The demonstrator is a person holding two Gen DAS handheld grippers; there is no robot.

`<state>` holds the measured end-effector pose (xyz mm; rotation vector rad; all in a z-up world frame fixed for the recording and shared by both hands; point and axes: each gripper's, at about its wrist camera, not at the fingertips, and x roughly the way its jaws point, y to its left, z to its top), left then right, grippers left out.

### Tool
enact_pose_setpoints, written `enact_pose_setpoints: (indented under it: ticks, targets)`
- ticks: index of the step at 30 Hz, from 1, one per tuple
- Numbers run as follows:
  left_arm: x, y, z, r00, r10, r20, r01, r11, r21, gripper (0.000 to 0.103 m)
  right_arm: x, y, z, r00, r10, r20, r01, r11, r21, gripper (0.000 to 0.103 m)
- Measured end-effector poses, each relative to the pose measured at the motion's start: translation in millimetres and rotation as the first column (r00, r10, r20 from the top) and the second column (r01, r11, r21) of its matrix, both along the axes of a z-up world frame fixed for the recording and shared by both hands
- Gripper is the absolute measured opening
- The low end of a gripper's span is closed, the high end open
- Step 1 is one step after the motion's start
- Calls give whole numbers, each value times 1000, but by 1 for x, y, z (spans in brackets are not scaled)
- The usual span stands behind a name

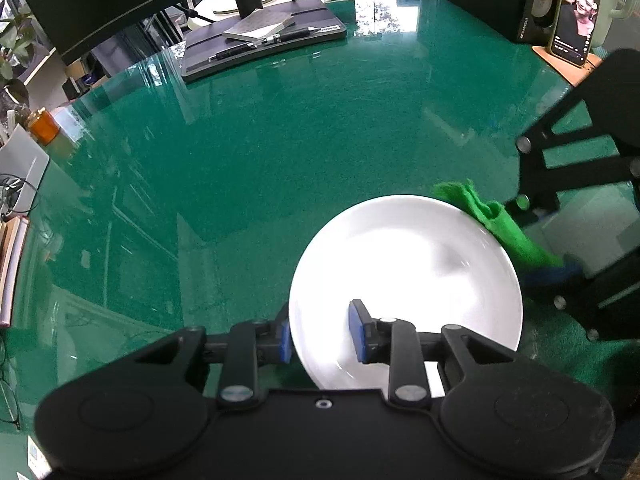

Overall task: Clean bowl
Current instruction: 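Wipe the cloth along the bowl's rim with the right gripper while the left holds the bowl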

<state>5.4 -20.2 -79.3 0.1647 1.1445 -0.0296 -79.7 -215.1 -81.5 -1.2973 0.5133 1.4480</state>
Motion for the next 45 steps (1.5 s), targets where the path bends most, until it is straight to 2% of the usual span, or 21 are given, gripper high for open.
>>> enact_pose_setpoints:
  ticks: [4, 11, 17, 20, 32, 37, 45]
  targets:
    - [0, -2, 0, 1000, -3, 2, 3, 1000, 9, 28, -9, -3, -3, 997, 68, -27, -69, 997, -26, 30]
    - [-2, -3, 1, 1000, -3, 3, 3, 1000, 15, 28, 1, 3, -2, 1000, 17, -22, -17, 1000, -10, 30]
    - [-2, -3, 1, 1000, -6, -1, 6, 1000, 17, 28, -10, -3, -1, 997, 65, -41, -66, 998, -25, 30]
    - [-2, -2, 1, 1000, -6, -1, 6, 1000, 16, 29, -3, -3, 0, 999, 41, -36, -42, 999, -17, 31]
    - [-2, -2, 1, 1000, -9, -1, 9, 1000, 20, 29, -11, -4, 0, 997, 65, -45, -67, 997, -32, 33]
    - [-3, -3, 1, 1000, -11, 0, 11, 1000, 23, 29, -3, 1, 2, 1000, 14, -25, -15, 1000, -15, 35]
    - [-4, -5, 1, 1000, -14, 1, 14, 1000, 26, 29, -16, -4, 1, 996, 77, -48, -79, 996, -41, 38]
